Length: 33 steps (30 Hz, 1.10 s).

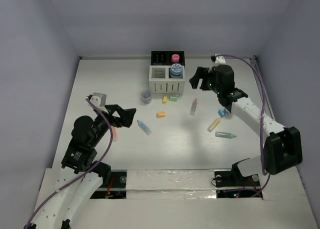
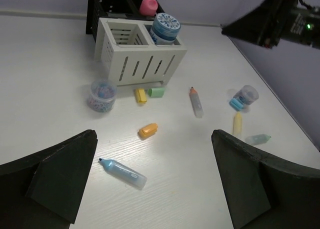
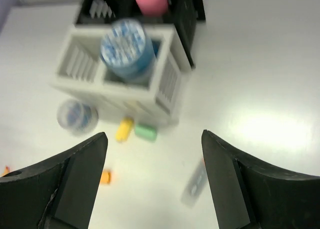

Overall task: Sort the stationery into containers
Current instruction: Pick up the stationery from the center of the board.

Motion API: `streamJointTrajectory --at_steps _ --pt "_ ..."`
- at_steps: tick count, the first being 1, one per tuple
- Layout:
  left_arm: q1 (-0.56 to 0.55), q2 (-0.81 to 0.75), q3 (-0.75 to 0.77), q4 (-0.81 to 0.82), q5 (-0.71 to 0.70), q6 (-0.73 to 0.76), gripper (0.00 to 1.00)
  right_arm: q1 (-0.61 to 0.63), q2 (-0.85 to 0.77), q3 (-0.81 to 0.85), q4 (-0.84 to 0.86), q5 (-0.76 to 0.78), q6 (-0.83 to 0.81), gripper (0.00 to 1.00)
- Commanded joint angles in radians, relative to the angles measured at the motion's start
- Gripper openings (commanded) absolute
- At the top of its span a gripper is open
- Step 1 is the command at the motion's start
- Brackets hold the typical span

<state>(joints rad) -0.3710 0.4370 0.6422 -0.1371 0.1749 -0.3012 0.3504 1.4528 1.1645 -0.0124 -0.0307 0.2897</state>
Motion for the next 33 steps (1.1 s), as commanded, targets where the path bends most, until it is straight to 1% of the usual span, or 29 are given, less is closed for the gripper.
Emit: streamJointTrajectory --at_steps 1,2,5,6,7,8,10,11,12,13,15,16,17,18,19,20,21,22,23,26,29,33 --pt "0.003 0.064 0.01 -0.004 -0.064 -0.021 0.99 -0.005 -0.104 -0.191 -0.031 -0.046 0.088 0.82" --pt "0.003 0.084 0.016 -0.019 -0.083 -0.026 0.99 -0.005 -0.167 -0.225 -0.029 -0.06 0.097 0.82" --pt "0.003 0.178 0.034 -0.03 -0.107 -0.024 0.99 -0.005 -0.265 -0.329 -0.041 -0.087 0.124 0.82" --pt "0.003 0.207 0.04 -0.032 -0.107 -0.024 0.98 -0.005 -0.329 -0.351 -0.044 -0.084 0.131 0.82" --pt "0.003 0.235 0.046 -0.03 -0.101 -0.035 0.98 -0.005 -0.359 -0.368 -0.052 -0.06 0.135 0.82" --pt "0.003 0.303 0.057 -0.027 -0.059 -0.039 0.97 -0.005 -0.388 -0.388 -0.054 -0.057 0.138 0.82" --pt "0.003 0.385 0.105 -0.03 -0.019 -0.064 0.96 -0.005 -0.46 -0.439 -0.043 -0.052 0.149 0.82" --pt "-0.008 0.451 0.134 -0.019 -0.026 -0.075 0.94 -0.005 -0.48 -0.471 -0.035 -0.058 0.154 0.82" --pt "-0.019 0.477 0.148 -0.01 -0.052 -0.084 0.94 -0.005 -0.499 -0.489 -0.025 -0.07 0.155 0.82" --pt "-0.047 0.529 0.161 -0.004 -0.133 -0.101 0.92 -0.005 -0.528 -0.503 -0.012 -0.081 0.157 0.82" --pt "-0.068 0.597 0.209 0.004 -0.233 -0.122 0.86 -0.005 -0.555 -0.552 0.003 -0.092 0.16 0.82" --pt "-0.068 0.671 0.22 0.013 -0.268 -0.128 0.84 -0.005 -0.565 -0.569 0.032 -0.092 0.161 0.82" --pt "-0.092 0.707 0.237 0.049 -0.281 -0.136 0.81 -0.005 -0.587 -0.586 0.043 -0.095 0.164 0.82" --pt "-0.103 0.75 0.246 0.068 -0.294 -0.134 0.8 -0.005 -0.598 -0.6 0.052 -0.098 0.173 0.82" --pt "-0.114 0.835 0.257 0.092 -0.323 -0.115 0.8 -0.005 -0.617 -0.623 0.069 -0.115 0.181 0.82" --pt "-0.114 0.876 0.272 0.103 -0.333 -0.115 0.79 -0.005 -0.617 -0.631 0.077 -0.127 0.186 0.82" --pt "-0.114 0.916 0.304 0.116 -0.336 -0.077 0.76 -0.005 -0.635 -0.635 0.081 -0.138 0.189 0.82" --pt "-0.114 0.949 0.313 0.129 -0.327 -0.055 0.76 -0.005 -0.643 -0.638 0.083 -0.144 0.192 0.82" --pt "-0.114 0.998 0.32 0.18 -0.31 -0.035 0.75 -0.005 -0.647 -0.638 0.08 -0.156 0.193 0.82" --pt "-0.114 1.083 0.367 0.212 -0.334 0.016 0.75 -0.005 -0.675 -0.644 0.086 -0.186 0.203 0.82" --pt "-0.114 1.164 0.422 0.224 -0.333 0.071 0.77 -0.005 -0.692 -0.646 0.088 -0.209 0.209 0.82" --pt "-0.114 1.244 0.479 0.238 -0.342 0.106 0.79 -0.005 -0.703 -0.648 0.085 -0.222 0.213 0.82"
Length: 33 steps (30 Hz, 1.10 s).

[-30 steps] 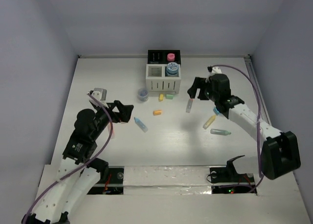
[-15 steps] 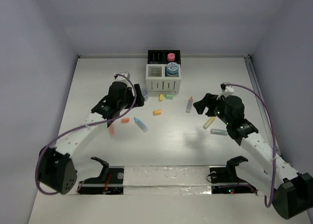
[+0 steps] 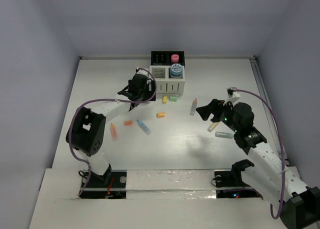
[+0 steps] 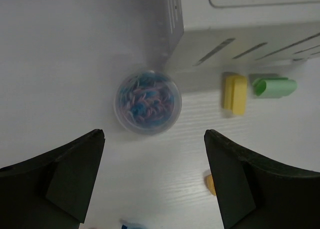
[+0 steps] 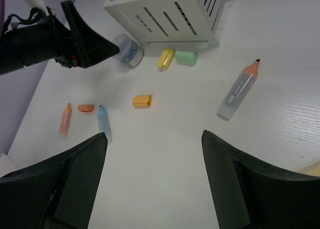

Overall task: Sort the stationery into containers
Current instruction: Pick up the stationery from the center of the board.

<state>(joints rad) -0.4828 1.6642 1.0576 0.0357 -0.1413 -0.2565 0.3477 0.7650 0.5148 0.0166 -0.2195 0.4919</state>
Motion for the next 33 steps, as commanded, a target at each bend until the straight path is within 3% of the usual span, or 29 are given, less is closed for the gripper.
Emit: streamJointTrajectory --at_steps 1,13,17,20,21,23,25,30,33 --pt "-0.002 0.029 0.074 0.066 -0.027 0.068 0.79 -0.003 -0.018 0.002 0.056 -0.037 0.013 0.82" --pt "0.026 0.161 0.151 0.05 -0.037 0.102 0.77 -0.003 -0.033 0.01 0.042 -0.029 0.007 0.82" --pt "0.026 0.184 0.16 0.043 -0.064 0.097 0.63 -0.003 -0.027 0.007 0.046 -0.03 0.008 0.82" --pt "0.026 0.18 0.147 0.044 -0.093 0.085 0.41 -0.003 -0.033 0.008 0.042 -0.024 0.007 0.82" --pt "0.026 0.174 0.13 0.047 -0.098 0.079 0.28 -0.003 -0.035 0.008 0.042 -0.023 0.008 0.82" --pt "0.026 0.145 0.107 0.059 -0.101 0.053 0.23 -0.003 -0.036 0.008 0.04 -0.02 0.005 0.82" --pt "0.026 0.12 0.068 0.062 -0.101 0.036 0.11 -0.003 -0.036 0.013 0.036 -0.018 0.004 0.82" --pt "0.026 -0.081 -0.016 0.047 -0.11 -0.016 0.08 -0.003 -0.039 0.008 0.036 -0.018 0.004 0.82" --pt "0.026 -0.219 0.011 0.0 -0.118 -0.041 0.06 -0.003 -0.035 0.008 0.043 -0.027 0.008 0.82"
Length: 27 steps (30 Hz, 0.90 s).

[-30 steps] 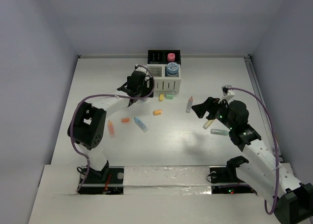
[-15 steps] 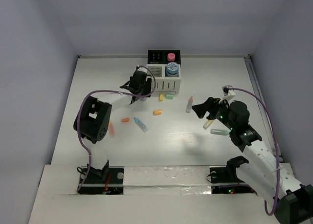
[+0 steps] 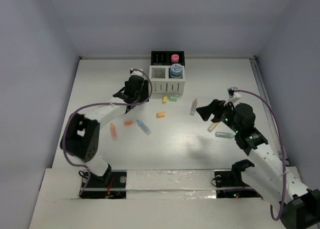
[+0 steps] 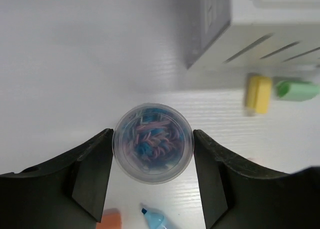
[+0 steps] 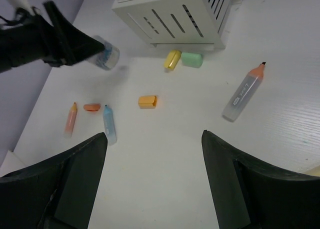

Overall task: Sort the stationery into containers
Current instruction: Pick up the stationery from the center of the board, then place the stationery in the storage box.

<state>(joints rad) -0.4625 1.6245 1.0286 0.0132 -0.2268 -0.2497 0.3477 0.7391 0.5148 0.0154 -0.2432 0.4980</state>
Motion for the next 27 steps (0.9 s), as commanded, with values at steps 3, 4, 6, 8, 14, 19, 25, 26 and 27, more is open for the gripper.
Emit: streamJointTrajectory --at_steps 3,4,6,8,14,19,25,26,27 --pt "0.005 -0.264 0.105 -0.012 -0.02 -0.072 0.06 -0.003 -0.006 0.002 0.052 -0.01 0.005 0.82" --pt "0.005 -0.27 0.128 -0.016 -0.01 -0.075 0.06 -0.003 -0.007 0.001 0.054 -0.011 0.005 0.82" --pt "0.005 -0.259 0.212 -0.059 0.036 -0.079 0.06 -0.003 -0.007 -0.001 0.057 -0.013 0.007 0.82" --pt "0.005 -0.215 0.269 -0.068 0.084 -0.076 0.07 -0.003 -0.007 -0.002 0.057 -0.015 0.007 0.82" --pt "-0.004 -0.03 0.49 -0.119 0.119 -0.057 0.07 -0.003 -0.017 -0.002 0.049 -0.01 0.002 0.82" --pt "-0.053 0.096 0.657 -0.191 0.077 -0.022 0.07 -0.003 -0.014 -0.004 0.051 -0.021 0.004 0.82" --pt "-0.074 0.204 0.745 -0.251 0.004 0.01 0.07 -0.003 -0.007 -0.009 0.061 -0.028 0.007 0.82" --pt "-0.074 0.221 0.754 -0.255 -0.009 0.018 0.07 -0.003 -0.006 -0.007 0.061 -0.03 0.007 0.82" --pt "-0.074 0.228 0.757 -0.26 -0.017 0.023 0.07 -0.003 -0.006 -0.009 0.063 -0.031 0.007 0.82"
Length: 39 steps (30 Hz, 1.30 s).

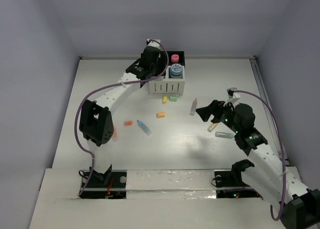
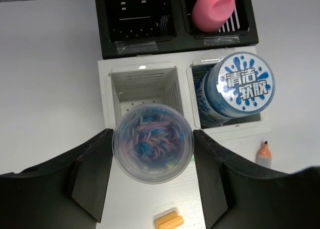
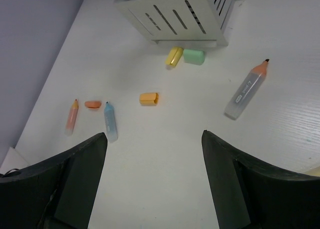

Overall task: Sort the stationery into containers
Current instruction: Place the stationery in the storage box.

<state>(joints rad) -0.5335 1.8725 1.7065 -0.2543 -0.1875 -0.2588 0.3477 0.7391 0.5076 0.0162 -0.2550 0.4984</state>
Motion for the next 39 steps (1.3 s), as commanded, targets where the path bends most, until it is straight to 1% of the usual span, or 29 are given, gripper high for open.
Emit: streamJointTrajectory --at_steps 1,11,25,28,29,30,33,34,36,37,39 --pt "-0.013 -0.013 0.082 0.006 -0.064 0.035 0.07 -0.003 -0.006 -0.001 0.062 -0.02 0.008 0.82" --pt "-0.013 0.048 0.104 0.021 -0.125 0.078 0.09 -0.003 -0.004 -0.003 0.065 -0.033 0.009 0.82" --pt "-0.013 0.119 0.165 0.036 -0.09 0.102 0.15 -0.003 0.022 0.0 0.073 -0.059 0.008 0.82" --pt "-0.022 0.126 0.162 0.032 -0.087 0.102 0.19 -0.003 0.025 -0.001 0.077 -0.063 0.011 0.82" --pt "-0.022 0.132 0.16 0.029 -0.086 0.102 0.22 -0.003 0.026 -0.003 0.08 -0.063 0.011 0.82" --pt "-0.022 0.135 0.16 0.027 -0.083 0.104 0.29 -0.003 0.029 -0.003 0.082 -0.066 0.011 0.82" --pt "-0.022 0.137 0.159 0.024 -0.095 0.108 0.42 -0.003 0.032 -0.004 0.085 -0.066 0.012 0.82" --pt "-0.022 0.132 0.151 0.027 -0.099 0.112 0.51 -0.003 0.034 -0.004 0.085 -0.066 0.012 0.82" --pt "-0.022 0.111 0.143 0.047 -0.102 0.115 0.63 -0.003 0.034 -0.004 0.085 -0.066 0.012 0.82" --pt "-0.031 0.105 0.142 0.05 -0.102 0.116 0.72 -0.003 0.036 -0.004 0.087 -0.066 0.012 0.82" --pt "-0.031 0.09 0.148 0.049 -0.105 0.119 0.79 -0.003 0.036 -0.003 0.082 -0.063 0.011 0.82"
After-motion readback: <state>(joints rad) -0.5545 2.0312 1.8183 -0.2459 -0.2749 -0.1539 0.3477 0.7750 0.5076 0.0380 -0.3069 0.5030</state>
